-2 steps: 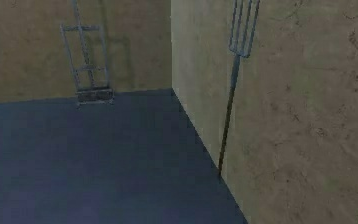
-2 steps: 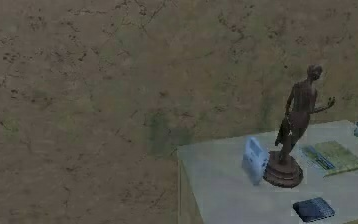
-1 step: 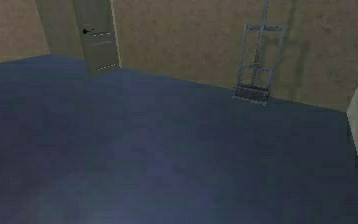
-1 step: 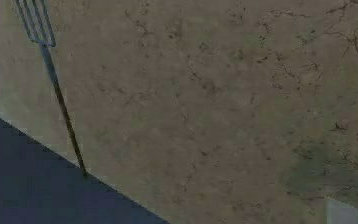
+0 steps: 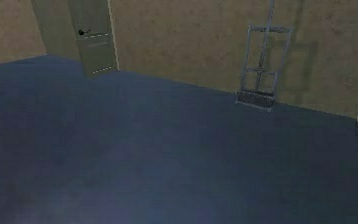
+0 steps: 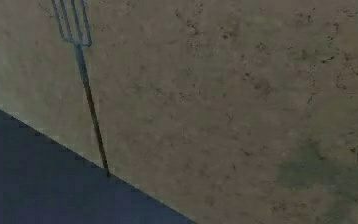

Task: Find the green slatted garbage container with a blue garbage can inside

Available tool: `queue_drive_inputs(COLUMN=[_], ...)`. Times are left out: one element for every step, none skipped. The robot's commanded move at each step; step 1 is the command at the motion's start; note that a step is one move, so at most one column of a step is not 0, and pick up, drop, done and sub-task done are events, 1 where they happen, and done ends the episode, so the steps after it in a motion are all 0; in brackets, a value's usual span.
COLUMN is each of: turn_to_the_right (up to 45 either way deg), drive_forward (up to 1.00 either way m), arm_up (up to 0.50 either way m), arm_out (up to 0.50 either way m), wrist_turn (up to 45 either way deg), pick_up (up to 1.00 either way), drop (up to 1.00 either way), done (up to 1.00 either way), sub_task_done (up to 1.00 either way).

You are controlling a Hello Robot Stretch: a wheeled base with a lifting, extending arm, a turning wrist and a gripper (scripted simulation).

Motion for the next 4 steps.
queue_drive_inputs(turn_to_the_right=[-33.0,0.0,0.0,0.0], drive_forward=[0.00,1.00,1.00,1.00], arm_up=[0.00,0.00,0.00,0.00], arm_out=[0.00,0.00,0.00,0.00], wrist_turn=[0.0,0.0,0.0,0.0], pick_up=[0.00,0.00,0.00,0.00], drop=[0.00,0.00,0.00,0.00], done=[0.00,0.00,0.00,0.00], sub_task_done=[0.00,0.00,0.00,0.00])
